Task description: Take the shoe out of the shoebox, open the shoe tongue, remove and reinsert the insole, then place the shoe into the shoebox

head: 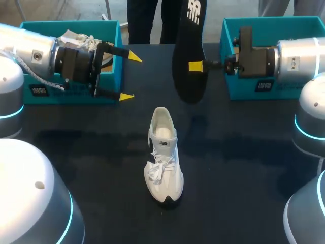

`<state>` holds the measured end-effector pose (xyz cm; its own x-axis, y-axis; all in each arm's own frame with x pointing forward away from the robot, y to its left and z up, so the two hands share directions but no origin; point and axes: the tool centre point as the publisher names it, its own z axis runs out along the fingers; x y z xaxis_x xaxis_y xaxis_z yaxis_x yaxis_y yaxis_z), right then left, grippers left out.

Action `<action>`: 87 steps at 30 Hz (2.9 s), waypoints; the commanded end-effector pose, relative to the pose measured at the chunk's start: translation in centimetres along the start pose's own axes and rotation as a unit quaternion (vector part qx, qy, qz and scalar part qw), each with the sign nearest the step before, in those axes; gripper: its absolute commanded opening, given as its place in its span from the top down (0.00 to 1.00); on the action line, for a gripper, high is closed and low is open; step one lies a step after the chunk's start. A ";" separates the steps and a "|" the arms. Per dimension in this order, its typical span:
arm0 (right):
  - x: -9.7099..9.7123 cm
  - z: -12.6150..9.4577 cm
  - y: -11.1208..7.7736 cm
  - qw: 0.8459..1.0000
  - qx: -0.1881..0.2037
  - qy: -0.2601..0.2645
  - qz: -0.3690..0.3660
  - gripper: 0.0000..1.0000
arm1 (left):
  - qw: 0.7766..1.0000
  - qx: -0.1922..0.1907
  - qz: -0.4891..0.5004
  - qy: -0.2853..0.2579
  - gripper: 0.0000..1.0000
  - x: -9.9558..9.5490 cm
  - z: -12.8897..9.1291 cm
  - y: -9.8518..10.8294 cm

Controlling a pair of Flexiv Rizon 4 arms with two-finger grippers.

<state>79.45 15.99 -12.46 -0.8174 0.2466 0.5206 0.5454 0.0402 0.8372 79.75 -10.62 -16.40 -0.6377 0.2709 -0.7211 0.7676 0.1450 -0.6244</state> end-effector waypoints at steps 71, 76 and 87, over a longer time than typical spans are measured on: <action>-7.1 7.9 -6.3 0.994 -0.013 0.084 -0.068 1.00 | 0.927 -0.238 -0.284 0.058 0.00 11.7 3.8 8.3; -7.3 8.1 -6.5 0.994 -0.013 0.088 -0.061 1.00 | 0.924 -0.243 -0.288 0.061 0.00 11.9 4.1 8.1; -8.5 9.6 -8.7 0.994 -0.011 0.109 -0.022 1.00 | 0.921 -0.247 -0.294 0.065 0.00 11.8 4.7 8.1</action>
<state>82.92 22.26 -25.21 -0.8631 0.0392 0.5035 0.5045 0.0241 0.8631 78.06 -10.30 -31.37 -0.9637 0.1152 -0.2409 0.2503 0.7041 -0.6645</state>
